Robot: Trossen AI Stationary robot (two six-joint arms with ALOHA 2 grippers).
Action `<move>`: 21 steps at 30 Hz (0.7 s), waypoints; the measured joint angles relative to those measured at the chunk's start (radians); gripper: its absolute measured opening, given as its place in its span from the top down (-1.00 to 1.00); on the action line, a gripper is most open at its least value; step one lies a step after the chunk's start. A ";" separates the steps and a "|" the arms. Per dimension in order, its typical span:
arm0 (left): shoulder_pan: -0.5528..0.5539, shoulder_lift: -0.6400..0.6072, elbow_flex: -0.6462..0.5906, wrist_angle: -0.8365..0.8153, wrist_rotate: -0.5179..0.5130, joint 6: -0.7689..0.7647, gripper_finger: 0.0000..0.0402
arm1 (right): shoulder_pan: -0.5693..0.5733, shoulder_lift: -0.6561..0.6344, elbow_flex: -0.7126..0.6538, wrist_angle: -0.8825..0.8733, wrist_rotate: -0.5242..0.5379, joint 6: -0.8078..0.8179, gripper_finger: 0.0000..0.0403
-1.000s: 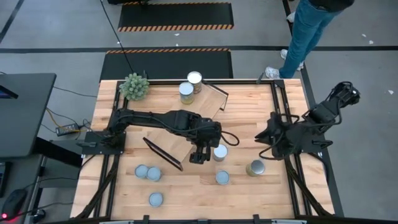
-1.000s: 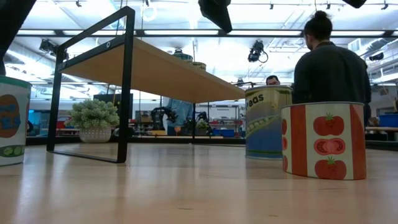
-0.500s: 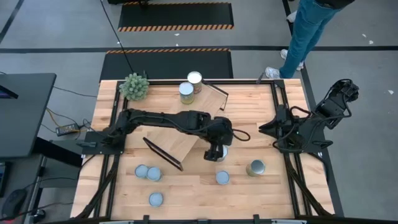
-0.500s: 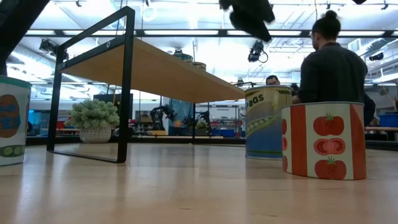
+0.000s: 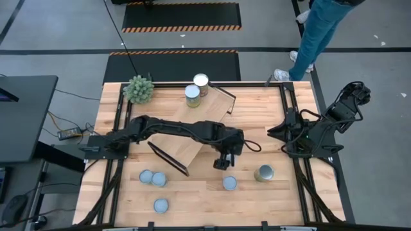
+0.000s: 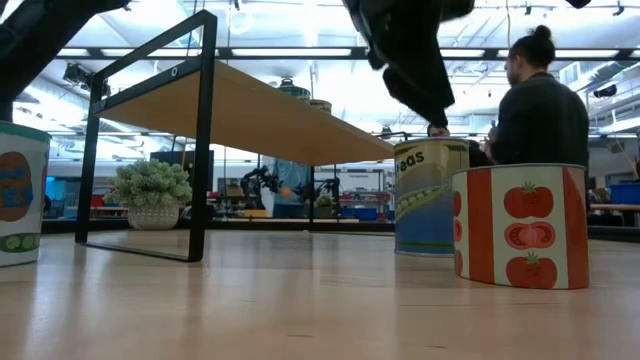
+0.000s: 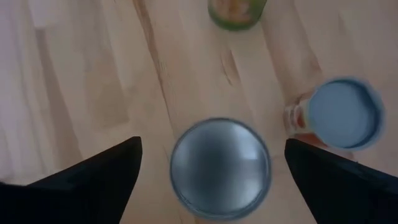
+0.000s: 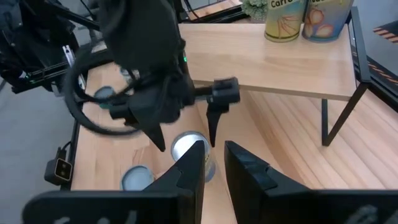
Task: Pick and place cans onto a shelf
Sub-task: Put the canned peas on the shelf
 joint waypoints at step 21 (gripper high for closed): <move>0.001 0.078 -0.001 -0.031 -0.002 0.001 -0.99 | 0.000 0.003 0.000 -0.001 0.015 0.018 0.66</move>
